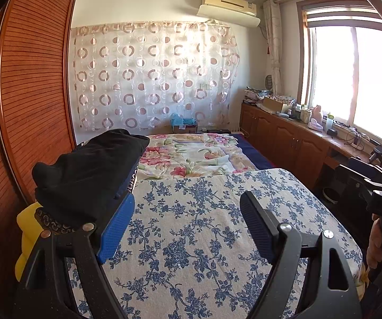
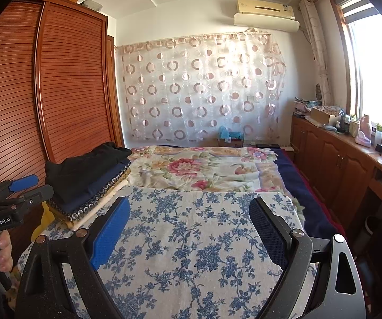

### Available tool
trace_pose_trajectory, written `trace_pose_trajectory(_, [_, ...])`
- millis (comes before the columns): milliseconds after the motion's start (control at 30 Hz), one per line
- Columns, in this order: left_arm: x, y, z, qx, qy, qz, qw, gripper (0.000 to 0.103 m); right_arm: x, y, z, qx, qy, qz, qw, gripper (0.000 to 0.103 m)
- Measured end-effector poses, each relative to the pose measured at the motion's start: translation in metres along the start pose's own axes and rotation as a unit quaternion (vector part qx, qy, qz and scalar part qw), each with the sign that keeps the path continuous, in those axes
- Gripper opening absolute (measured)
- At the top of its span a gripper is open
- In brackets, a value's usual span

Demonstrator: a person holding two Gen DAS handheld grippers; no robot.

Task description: Fold small clothes

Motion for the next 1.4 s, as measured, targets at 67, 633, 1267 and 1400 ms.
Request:
trace_pose_trajectory(67, [0.0,0.0,0.0,0.0,0.0,0.0,1.0,0.082,0.0,0.0,-0.002,0.0,0.001,0.0,1.0,0.092])
trace_pose_trajectory(633, [0.0,0.002,0.0,0.002,-0.001,0.0,1.0,0.082,-0.007,0.001,-0.01,-0.004,-0.002,-0.002,1.0,0.092])
trace_pose_trajectory(1267, [-0.002,0.001,0.0,0.003,-0.001,0.0,1.0,0.082,-0.008,0.002,-0.012,-0.004,-0.004,0.0,1.0,0.092])
trace_pose_trajectory(1400, [-0.002,0.001,0.0,0.003,0.0,0.0,1.0,0.082,-0.008,0.001,-0.012,-0.004,-0.004,-0.001,1.0,0.092])
Point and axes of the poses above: each gripper's, at about its wrist camera, not at the fingertips, and x roughly the way its jaws point, z to its left, y to its underside, the point moved 10 cm from there along x, roughly the way its jaws point, and after that the axes turned 15 degrees about -y, right-handed, at the moved point
